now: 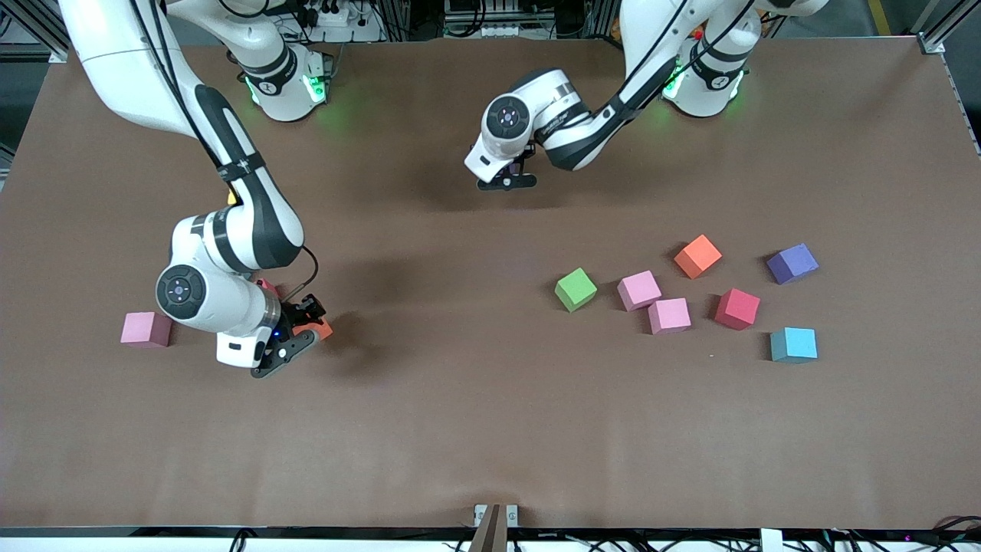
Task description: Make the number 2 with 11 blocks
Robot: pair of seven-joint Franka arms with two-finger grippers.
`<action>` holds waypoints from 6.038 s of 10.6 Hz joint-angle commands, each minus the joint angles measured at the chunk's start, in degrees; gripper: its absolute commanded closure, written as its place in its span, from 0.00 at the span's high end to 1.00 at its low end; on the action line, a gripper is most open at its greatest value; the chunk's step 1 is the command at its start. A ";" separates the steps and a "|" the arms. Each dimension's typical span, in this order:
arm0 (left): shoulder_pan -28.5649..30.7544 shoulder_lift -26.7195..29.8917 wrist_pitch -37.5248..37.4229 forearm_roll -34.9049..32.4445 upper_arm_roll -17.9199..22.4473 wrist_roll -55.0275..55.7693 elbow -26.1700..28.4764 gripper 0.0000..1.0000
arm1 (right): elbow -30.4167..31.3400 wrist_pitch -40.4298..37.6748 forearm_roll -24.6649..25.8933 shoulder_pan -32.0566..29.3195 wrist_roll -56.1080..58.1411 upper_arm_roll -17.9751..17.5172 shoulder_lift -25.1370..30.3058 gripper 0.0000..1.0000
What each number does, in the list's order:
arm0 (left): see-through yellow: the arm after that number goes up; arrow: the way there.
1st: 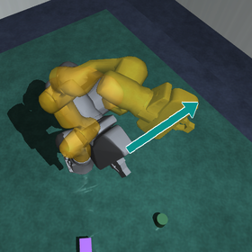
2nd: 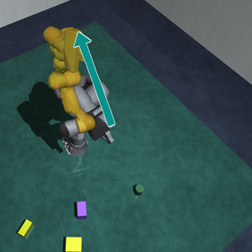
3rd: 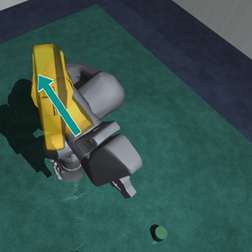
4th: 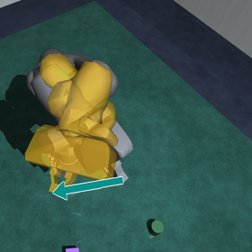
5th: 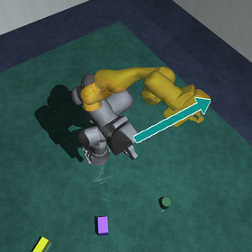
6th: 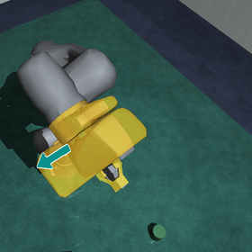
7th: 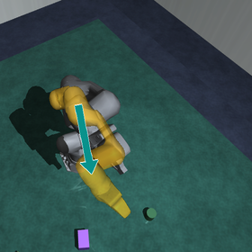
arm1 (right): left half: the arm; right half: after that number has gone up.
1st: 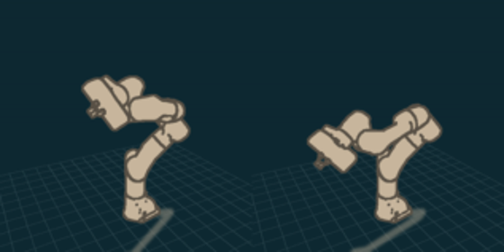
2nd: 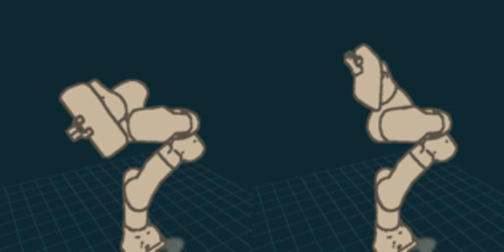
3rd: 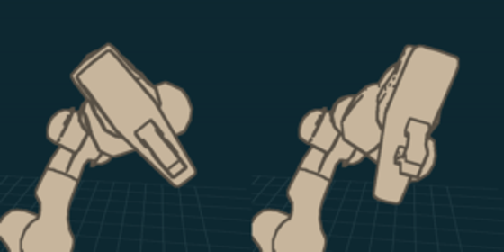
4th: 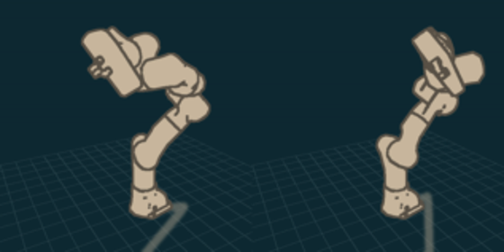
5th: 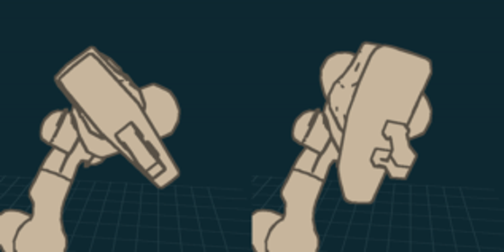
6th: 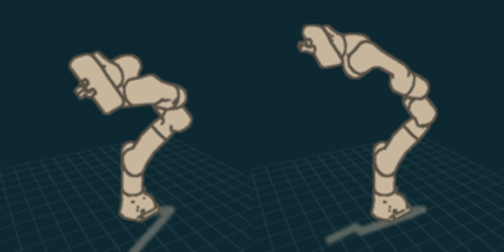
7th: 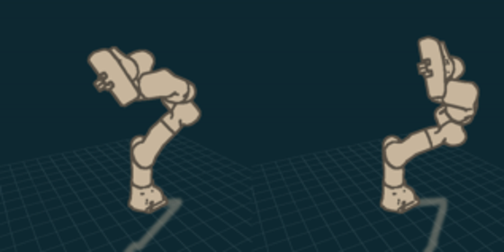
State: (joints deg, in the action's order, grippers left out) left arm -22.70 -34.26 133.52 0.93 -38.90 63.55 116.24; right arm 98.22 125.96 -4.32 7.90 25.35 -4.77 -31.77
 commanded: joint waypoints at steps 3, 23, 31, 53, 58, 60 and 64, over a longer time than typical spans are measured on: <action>-5.16 -1.87 -1.42 0.22 3.56 1.41 -2.34 0.17 | 0.65 -0.63 -1.31 -0.17 1.19 -2.34 1.71 0.37; 3.98 11.61 -4.32 -5.85 25.35 2.12 -13.03 1.00 | 11.00 -6.10 3.88 18.80 8.75 -5.60 13.13 0.36; 1.87 0.34 1.22 -4.09 28.09 12.02 -14.64 1.00 | 29.83 9.83 3.79 36.46 1.83 -5.60 17.89 0.35; 0.28 0.16 -0.45 -4.26 27.38 15.03 -13.41 0.85 | 26.32 18.35 6.07 47.64 -10.05 -5.52 7.96 0.32; 0.20 -0.37 -0.45 -4.71 27.38 12.41 -13.41 0.39 | 25.27 18.18 5.99 47.21 -10.67 -5.43 7.87 1.00; 0.89 1.81 -1.76 -4.71 27.38 8.55 -13.85 0.37 | 25.35 17.39 5.90 46.94 -10.67 -5.51 8.83 1.00; 3.44 9.19 -10.79 -4.71 27.91 -9.61 -13.59 0.39 | 25.79 11.07 5.72 46.76 -10.32 -5.60 12.96 1.00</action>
State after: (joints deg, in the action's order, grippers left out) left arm -20.30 -29.02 126.79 -4.11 -11.17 60.89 101.43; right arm 123.41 139.86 0.83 54.53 16.08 -10.47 -21.68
